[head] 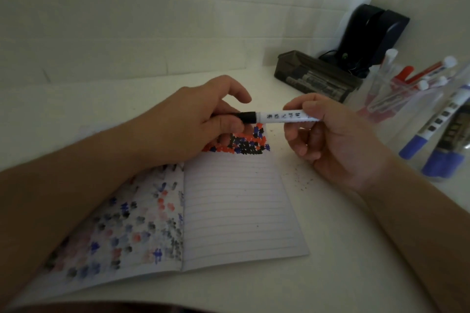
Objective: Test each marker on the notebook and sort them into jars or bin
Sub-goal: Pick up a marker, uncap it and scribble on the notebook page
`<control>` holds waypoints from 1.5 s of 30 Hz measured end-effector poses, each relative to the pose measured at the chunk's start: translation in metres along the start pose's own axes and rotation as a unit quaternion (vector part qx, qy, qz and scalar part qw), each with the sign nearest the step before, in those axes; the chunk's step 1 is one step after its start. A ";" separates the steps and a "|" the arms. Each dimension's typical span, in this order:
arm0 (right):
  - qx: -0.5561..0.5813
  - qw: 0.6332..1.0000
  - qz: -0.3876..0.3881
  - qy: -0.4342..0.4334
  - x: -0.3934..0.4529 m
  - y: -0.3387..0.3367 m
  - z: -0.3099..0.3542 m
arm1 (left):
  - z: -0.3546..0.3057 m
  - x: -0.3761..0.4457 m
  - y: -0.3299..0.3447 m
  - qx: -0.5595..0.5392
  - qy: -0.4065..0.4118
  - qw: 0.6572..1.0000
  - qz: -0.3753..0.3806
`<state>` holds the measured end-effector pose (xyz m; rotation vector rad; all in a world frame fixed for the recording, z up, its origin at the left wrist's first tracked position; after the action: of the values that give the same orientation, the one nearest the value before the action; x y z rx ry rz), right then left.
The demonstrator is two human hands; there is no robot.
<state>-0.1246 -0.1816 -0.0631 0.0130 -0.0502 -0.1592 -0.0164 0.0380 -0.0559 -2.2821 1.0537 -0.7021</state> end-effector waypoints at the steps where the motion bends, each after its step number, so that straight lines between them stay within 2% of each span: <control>1: -0.012 1.000 -0.002 -0.011 -0.001 -0.002 0.001 | 0.000 0.000 -0.001 -0.011 0.003 1.000 -0.007; 4: -0.094 0.994 0.011 -0.061 -0.004 -0.007 0.003 | 0.003 0.001 0.000 -0.001 0.014 1.000 -0.020; 7: -0.186 0.976 0.004 -0.113 -0.006 0.000 0.002 | 0.004 0.001 0.006 0.041 0.005 0.999 0.004; 11: -0.182 0.977 -0.012 -0.114 -0.005 0.012 -0.005 | -0.001 0.002 0.015 0.097 0.001 0.995 0.027; 18: -0.137 0.982 -0.014 -0.129 -0.002 0.020 -0.010 | -0.004 0.004 0.018 0.048 -0.007 0.999 -0.011; 22: -0.111 0.980 -0.035 -0.162 -0.002 0.026 -0.011 | -0.005 0.008 0.016 0.011 -0.004 0.998 -0.056; 25: -0.121 0.977 -0.050 -0.169 -0.002 0.027 -0.014 | -0.005 0.008 0.016 0.007 -0.006 0.998 -0.062; 30: -0.187 0.967 -0.054 -0.165 0.002 0.020 -0.014 | -0.001 0.010 0.020 0.013 -0.012 0.999 -0.044; 34: -0.305 0.933 -0.098 -0.163 0.010 0.006 -0.015 | -0.002 0.011 0.027 0.020 -0.014 0.999 -0.034; 37: -0.333 0.926 -0.101 -0.148 0.011 0.005 -0.016 | -0.002 0.007 0.028 0.044 -0.010 0.998 -0.037; 41: -0.377 0.914 -0.105 -0.106 0.017 0.010 -0.016 | -0.002 0.010 0.030 0.073 -0.007 0.996 -0.060; 45: -0.431 0.891 -0.128 -0.060 0.014 0.013 -0.013 | -0.002 0.014 0.033 0.108 -0.032 0.993 -0.037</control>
<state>-0.1085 -0.1712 -0.0748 -0.8857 -0.0990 -0.4361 -0.0272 0.0073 -0.0725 -2.1509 0.8250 -0.7312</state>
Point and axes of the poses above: each hand's wrist, its own x-axis towards the middle knuckle, its own y-axis out of the palm, z = x × y, the point moved 1 cm from there along x, towards the middle knuckle, and after that the axes turned 4 degrees about -x, right-handed, at the moved point
